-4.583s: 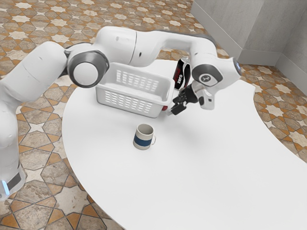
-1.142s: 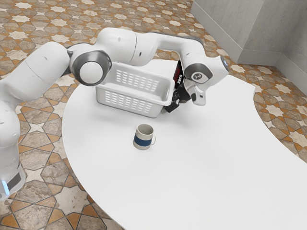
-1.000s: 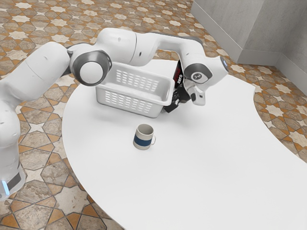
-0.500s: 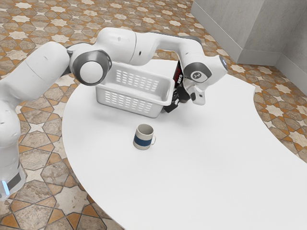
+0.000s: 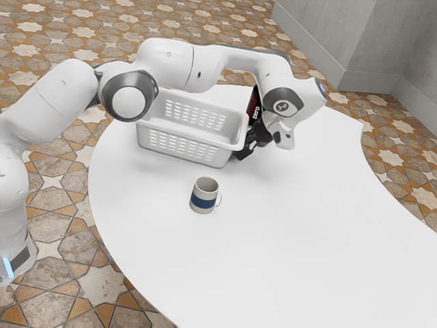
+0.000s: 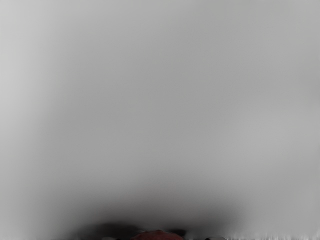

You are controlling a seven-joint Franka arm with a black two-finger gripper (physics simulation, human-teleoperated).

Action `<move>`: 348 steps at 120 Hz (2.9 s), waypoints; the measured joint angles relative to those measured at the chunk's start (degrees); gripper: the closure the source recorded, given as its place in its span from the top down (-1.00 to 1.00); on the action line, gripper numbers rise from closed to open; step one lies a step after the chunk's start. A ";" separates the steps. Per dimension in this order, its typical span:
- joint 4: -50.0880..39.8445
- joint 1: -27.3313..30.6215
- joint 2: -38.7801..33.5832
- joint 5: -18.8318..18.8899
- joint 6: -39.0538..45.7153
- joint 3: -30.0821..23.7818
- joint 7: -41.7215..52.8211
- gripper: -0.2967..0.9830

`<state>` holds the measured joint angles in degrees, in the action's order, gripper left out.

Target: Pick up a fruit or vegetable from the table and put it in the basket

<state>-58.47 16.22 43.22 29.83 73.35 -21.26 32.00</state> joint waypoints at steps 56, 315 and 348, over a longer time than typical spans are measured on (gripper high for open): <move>0.09 -8.39 -5.98 -4.56 -3.93 -0.66 0.00 -0.25; -38.36 0.85 -44.07 -22.59 11.52 16.50 39.11 -0.28; -37.36 11.15 -41.62 -22.63 13.47 16.15 41.13 -0.28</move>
<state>-95.83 27.38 1.61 7.20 86.82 -5.11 73.13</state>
